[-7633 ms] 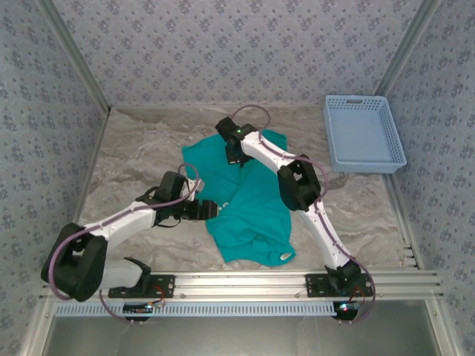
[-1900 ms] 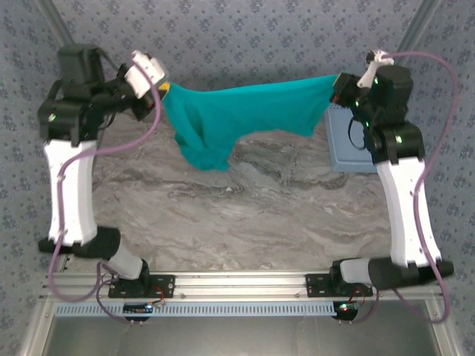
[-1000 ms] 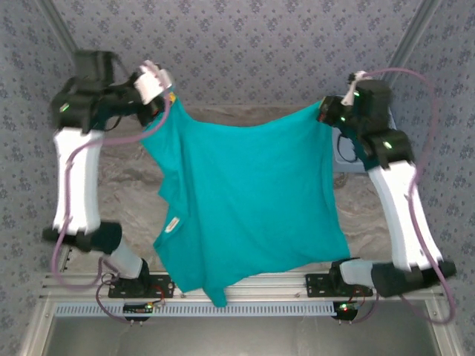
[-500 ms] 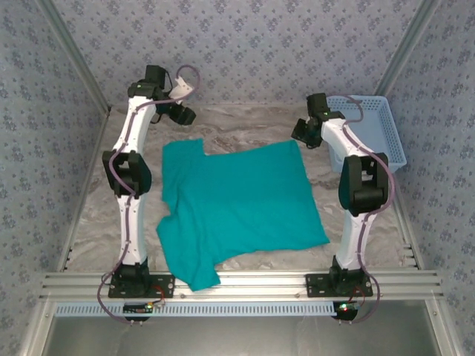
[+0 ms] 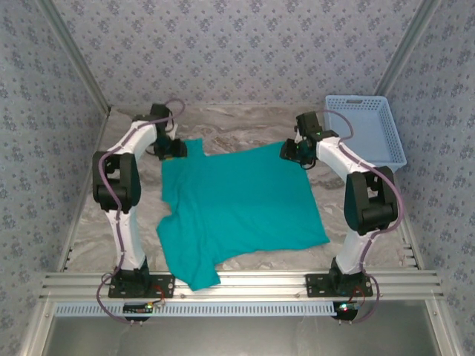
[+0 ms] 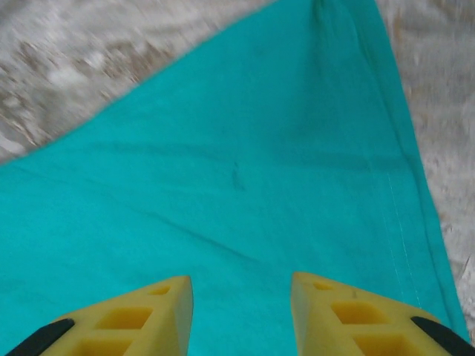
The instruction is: Fold the inside-out t-shirt
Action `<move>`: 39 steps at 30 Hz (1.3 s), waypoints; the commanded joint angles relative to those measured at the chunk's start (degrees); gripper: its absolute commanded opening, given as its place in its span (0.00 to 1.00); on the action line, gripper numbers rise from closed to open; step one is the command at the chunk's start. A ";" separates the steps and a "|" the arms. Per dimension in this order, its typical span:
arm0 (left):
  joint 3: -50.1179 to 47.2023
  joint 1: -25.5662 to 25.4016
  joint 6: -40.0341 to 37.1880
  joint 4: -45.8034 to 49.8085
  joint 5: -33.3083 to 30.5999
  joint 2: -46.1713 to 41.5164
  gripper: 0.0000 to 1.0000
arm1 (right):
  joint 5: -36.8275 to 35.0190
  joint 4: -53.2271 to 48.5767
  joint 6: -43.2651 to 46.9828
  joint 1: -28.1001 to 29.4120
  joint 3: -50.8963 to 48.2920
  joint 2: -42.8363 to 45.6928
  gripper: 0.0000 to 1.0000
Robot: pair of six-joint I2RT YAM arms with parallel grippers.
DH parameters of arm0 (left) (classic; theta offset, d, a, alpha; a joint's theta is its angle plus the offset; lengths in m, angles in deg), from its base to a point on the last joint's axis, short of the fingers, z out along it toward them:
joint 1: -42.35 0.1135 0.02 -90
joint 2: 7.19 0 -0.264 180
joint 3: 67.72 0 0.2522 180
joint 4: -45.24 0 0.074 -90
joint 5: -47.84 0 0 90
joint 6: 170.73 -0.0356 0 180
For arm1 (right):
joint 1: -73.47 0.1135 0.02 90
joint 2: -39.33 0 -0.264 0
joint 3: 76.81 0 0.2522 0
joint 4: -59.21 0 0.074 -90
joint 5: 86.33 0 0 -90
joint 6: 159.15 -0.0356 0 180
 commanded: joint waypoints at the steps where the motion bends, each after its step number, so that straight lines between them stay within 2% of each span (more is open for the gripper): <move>1: -2.24 -0.29 3.22 -5.05 -4.11 -0.11 0.47 | 1.02 0.07 0.17 -0.47 -2.79 -1.29 0.39; 7: 9.21 -0.54 -5.12 4.35 -9.90 9.49 0.35 | 0.22 1.76 -0.71 -0.93 -5.50 -4.40 0.34; 10: 14.59 -1.54 -14.71 6.74 -11.93 11.94 0.29 | -0.22 1.93 -0.58 -1.17 -5.91 -5.14 0.33; 13: 17.55 -3.04 -29.52 5.88 -17.03 13.62 0.27 | -0.66 2.38 -0.67 -1.59 -6.26 -5.89 0.32; 14: 18.84 -3.25 -33.42 5.12 -18.75 14.40 0.27 | -0.78 2.56 -0.67 -1.68 -6.39 -6.14 0.32; 16: 21.92 -3.04 -39.03 5.24 -16.49 16.18 0.30 | -1.36 2.73 -0.35 -1.95 -6.61 -6.33 0.32; 19: 27.36 -2.24 -42.61 7.25 -10.20 19.15 0.47 | -3.50 2.71 0.38 -2.26 -7.01 -6.29 0.32; 22: 36.05 -0.86 -35.36 12.68 -9.61 21.49 0.50 | -5.30 1.32 0.42 -2.69 -7.21 -5.08 0.31; 24: 39.99 0.17 -25.81 17.28 -9.17 21.16 0.51 | -6.49 0.11 1.36 -1.90 -7.32 -2.75 0.31; 26: 37.88 1.14 -12.64 19.47 -8.79 18.04 0.47 | -6.95 -2.35 2.09 -0.07 -6.82 -0.31 0.32; 28: 29.97 1.65 -0.73 18.01 -7.04 12.95 0.43 | -7.31 -4.31 2.14 2.16 -6.99 1.90 0.32; 30: 18.07 1.66 10.12 12.56 -4.21 6.64 0.41 | -7.00 -5.34 1.59 4.63 -7.83 3.88 0.32; 31: 11.36 1.65 14.58 9.29 -1.66 3.78 0.37 | -6.40 -5.50 1.09 5.64 -9.79 4.75 0.33; 32: 5.76 1.62 17.62 5.72 1.26 0.84 0.27 | -5.80 -5.50 0.50 6.53 -11.06 5.63 0.33; 33: 0.65 1.60 20.42 2.88 3.45 -1.17 0.17 | -5.16 -5.50 -0.21 7.34 -12.32 6.55 0.33; 34: -2.77 1.58 22.47 1.64 3.86 -2.87 0.14 | -4.37 -5.46 -0.62 7.79 -13.58 7.29 0.33; 36: -9.85 1.23 24.69 -1.91 3.37 -6.01 0.11 | -2.57 -5.24 -1.05 8.57 -16.24 8.65 0.33; 39: -14.99 1.38 25.26 -2.95 0.96 -6.64 0.08 | -2.91 -4.54 -0.94 8.94 -19.56 9.77 0.33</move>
